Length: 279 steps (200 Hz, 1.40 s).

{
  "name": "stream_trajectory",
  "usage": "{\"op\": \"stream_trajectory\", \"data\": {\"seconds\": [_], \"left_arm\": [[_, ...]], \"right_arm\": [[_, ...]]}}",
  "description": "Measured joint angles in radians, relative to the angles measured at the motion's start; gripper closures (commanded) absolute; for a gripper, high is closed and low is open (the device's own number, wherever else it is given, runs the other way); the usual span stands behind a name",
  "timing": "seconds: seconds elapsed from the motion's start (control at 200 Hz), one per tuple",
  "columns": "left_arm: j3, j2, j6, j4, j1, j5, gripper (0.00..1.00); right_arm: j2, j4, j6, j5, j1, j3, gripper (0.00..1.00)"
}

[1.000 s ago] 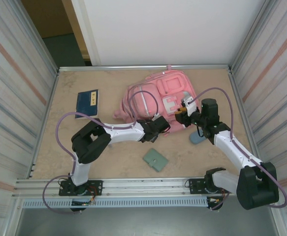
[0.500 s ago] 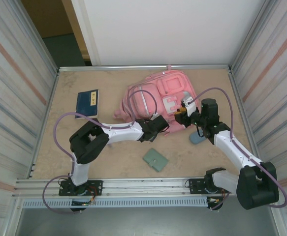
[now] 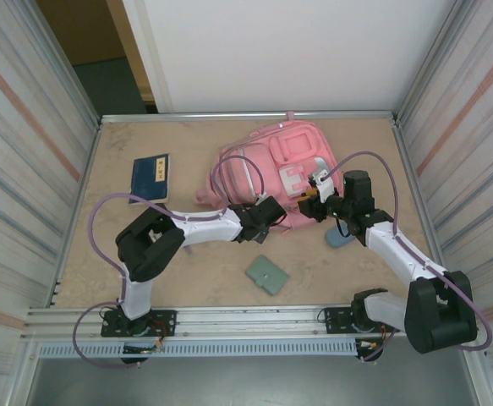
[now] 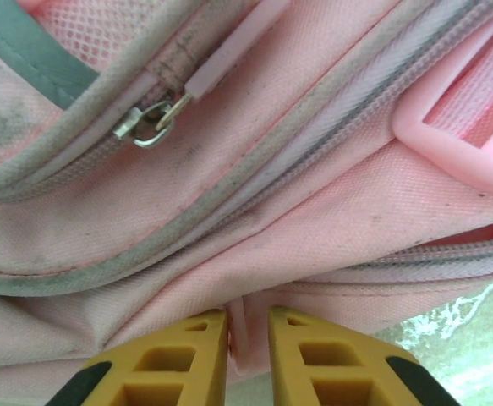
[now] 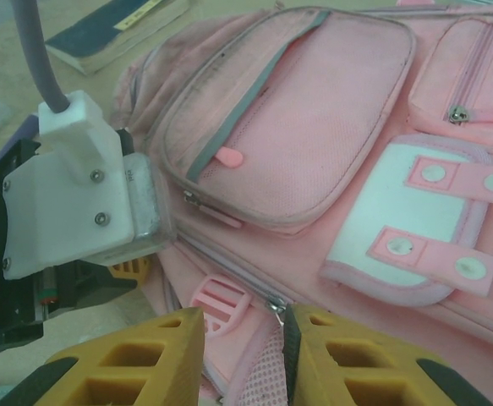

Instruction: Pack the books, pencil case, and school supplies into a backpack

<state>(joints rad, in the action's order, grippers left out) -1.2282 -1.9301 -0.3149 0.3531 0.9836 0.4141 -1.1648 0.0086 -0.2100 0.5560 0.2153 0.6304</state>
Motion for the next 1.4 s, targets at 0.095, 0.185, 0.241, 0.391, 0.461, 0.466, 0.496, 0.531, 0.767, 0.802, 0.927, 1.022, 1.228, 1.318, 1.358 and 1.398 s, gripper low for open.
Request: {"op": "stream_trajectory", "data": {"seconds": [0.095, 0.185, 0.241, 0.391, 0.461, 0.466, 0.496, 0.531, 0.767, 0.802, 0.927, 1.022, 1.228, 1.318, 1.358, 1.398], "left_arm": [[0.0, -0.002, -0.008, -0.004, -0.001, -0.018, 0.8], [0.0, -0.009, -0.021, -0.009, -0.003, -0.021, 0.8], [0.0, -0.013, -0.03, -0.01, -0.003, -0.021, 0.81], [-0.005, -0.023, -0.06, -0.008, -0.008, -0.01, 0.83], [-0.007, -0.024, -0.073, -0.005, -0.008, 0.001, 0.8], [-0.007, -0.024, -0.074, -0.005, -0.008, 0.002, 0.8], [-0.007, -0.024, -0.078, -0.003, -0.009, 0.005, 0.76], [-0.007, -0.024, -0.082, 0.002, -0.009, 0.007, 0.73], [-0.008, -0.024, -0.109, 0.025, -0.01, 0.032, 0.69], [-0.008, -0.024, -0.109, 0.026, -0.01, 0.034, 0.7], [-0.011, -0.029, -0.109, 0.028, -0.013, 0.031, 0.75], [-0.019, -0.04, -0.109, 0.029, -0.014, 0.032, 0.76], [-0.029, -0.049, -0.108, 0.035, -0.014, 0.029, 0.8], [-0.029, -0.049, -0.106, 0.035, -0.015, 0.023, 0.84], [-0.029, -0.048, -0.104, 0.034, -0.016, 0.021, 0.85], [-0.029, -0.047, -0.101, 0.034, -0.016, 0.016, 0.87]], "right_arm": [[-0.003, -0.003, 0.0, 0.006, 0.0, 0.0, 0.7], [-0.008, -0.008, 0.0, 0.014, 0.0, 0.0, 0.7], [-0.009, -0.009, 0.0, 0.016, 0.0, 0.0, 0.7], [-0.009, -0.009, 0.0, 0.021, 0.0, 0.0, 0.7], [-0.009, -0.009, 0.0, 0.021, 0.0, 0.0, 0.7], [-0.009, -0.009, 0.0, 0.021, 0.0, 0.0, 0.7], [-0.009, -0.009, 0.0, 0.021, 0.0, 0.0, 0.7], [-0.009, -0.009, 0.0, 0.021, 0.0, 0.0, 0.7], [-0.009, -0.009, 0.0, 0.021, 0.0, 0.0, 0.7], [-0.009, -0.009, 0.0, 0.021, 0.0, 0.0, 0.7], [-0.009, -0.01, 0.0, 0.021, 0.0, 0.0, 0.7], [-0.009, -0.009, 0.0, 0.021, 0.0, 0.0, 0.7], [-0.009, -0.009, 0.0, 0.021, 0.0, 0.0, 0.7], [-0.009, -0.009, 0.0, 0.022, 0.0, 0.0, 0.7], [-0.009, -0.009, 0.0, 0.022, 0.0, 0.0, 0.7], [-0.009, -0.009, 0.0, 0.023, 0.0, 0.0, 0.7]]}}
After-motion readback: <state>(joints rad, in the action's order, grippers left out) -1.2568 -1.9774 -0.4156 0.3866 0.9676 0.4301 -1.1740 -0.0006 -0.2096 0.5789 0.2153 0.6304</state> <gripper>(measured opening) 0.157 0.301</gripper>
